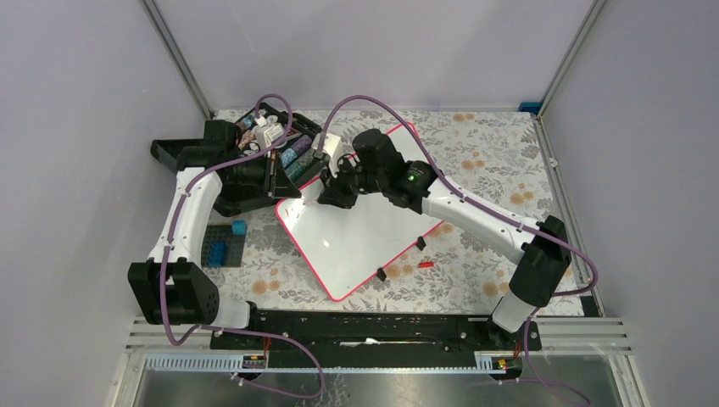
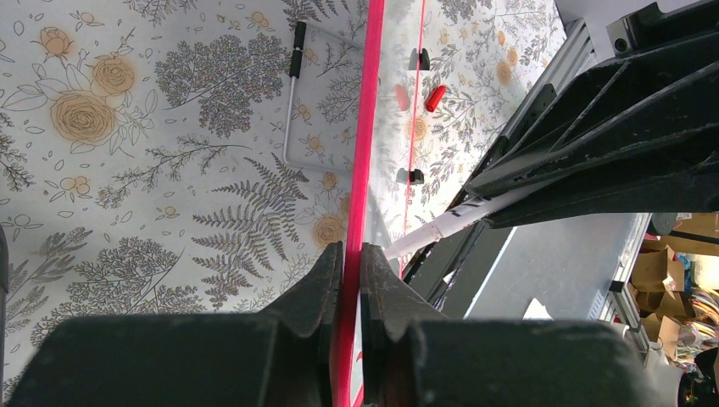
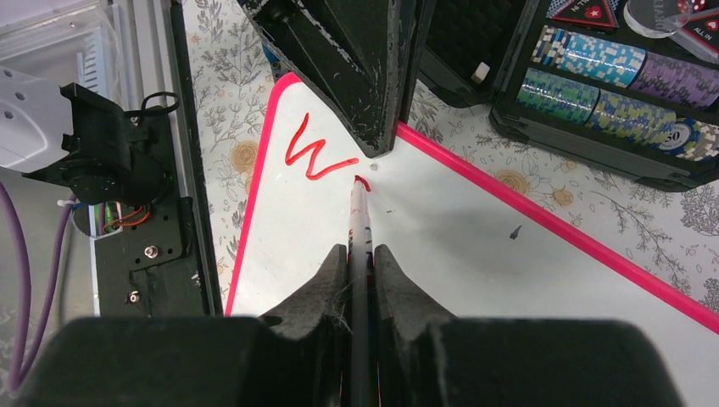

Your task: Write a sentence on the whiteboard

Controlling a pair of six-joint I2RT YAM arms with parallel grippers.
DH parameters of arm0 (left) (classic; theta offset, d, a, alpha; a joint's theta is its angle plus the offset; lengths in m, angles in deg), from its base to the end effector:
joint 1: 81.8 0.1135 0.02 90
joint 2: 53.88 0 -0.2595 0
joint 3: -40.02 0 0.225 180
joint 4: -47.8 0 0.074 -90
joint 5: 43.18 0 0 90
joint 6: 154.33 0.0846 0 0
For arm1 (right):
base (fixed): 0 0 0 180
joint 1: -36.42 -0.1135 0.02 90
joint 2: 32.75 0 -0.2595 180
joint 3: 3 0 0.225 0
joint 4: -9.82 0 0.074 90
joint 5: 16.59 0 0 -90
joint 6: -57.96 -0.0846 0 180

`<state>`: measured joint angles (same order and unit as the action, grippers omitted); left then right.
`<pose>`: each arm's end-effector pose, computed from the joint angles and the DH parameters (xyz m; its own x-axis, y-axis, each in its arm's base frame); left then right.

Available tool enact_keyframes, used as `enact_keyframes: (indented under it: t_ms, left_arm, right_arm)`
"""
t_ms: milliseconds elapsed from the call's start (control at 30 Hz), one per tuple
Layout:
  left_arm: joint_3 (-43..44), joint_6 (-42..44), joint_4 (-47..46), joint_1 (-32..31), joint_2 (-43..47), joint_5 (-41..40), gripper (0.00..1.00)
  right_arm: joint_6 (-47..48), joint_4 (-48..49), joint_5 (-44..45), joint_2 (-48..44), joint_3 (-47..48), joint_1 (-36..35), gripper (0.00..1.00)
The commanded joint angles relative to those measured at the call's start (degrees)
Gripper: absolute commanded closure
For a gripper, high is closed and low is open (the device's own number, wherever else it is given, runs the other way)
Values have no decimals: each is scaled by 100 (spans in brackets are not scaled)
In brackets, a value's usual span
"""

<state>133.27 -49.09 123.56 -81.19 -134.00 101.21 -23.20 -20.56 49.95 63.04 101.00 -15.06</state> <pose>0.2520 -0.0661 0.3108 -0.7602 0.1450 -0.6334 0.5880 0.5681 -0.5758 0.2285 0.3412 0.3466 -0.0866 -0.3352 -0.9382 -0.9722 0.2341 0.0061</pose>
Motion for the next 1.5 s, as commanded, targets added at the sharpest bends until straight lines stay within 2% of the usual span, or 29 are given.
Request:
enact_keyframes:
  t_ms: [0,800,1467]
  left_arm:
    - [94,110,-119,-33,94,-216,100]
    - [115,128,-120,-36,69,-232,100]
    - [108,167,-71,-34,105,-235,100]
  right_arm:
    - [146,10,109,66,183,-113,100]
    - [446,-19,382,-302,-384,-158,100]
    - [483,-16,653,-178,11,-1,100]
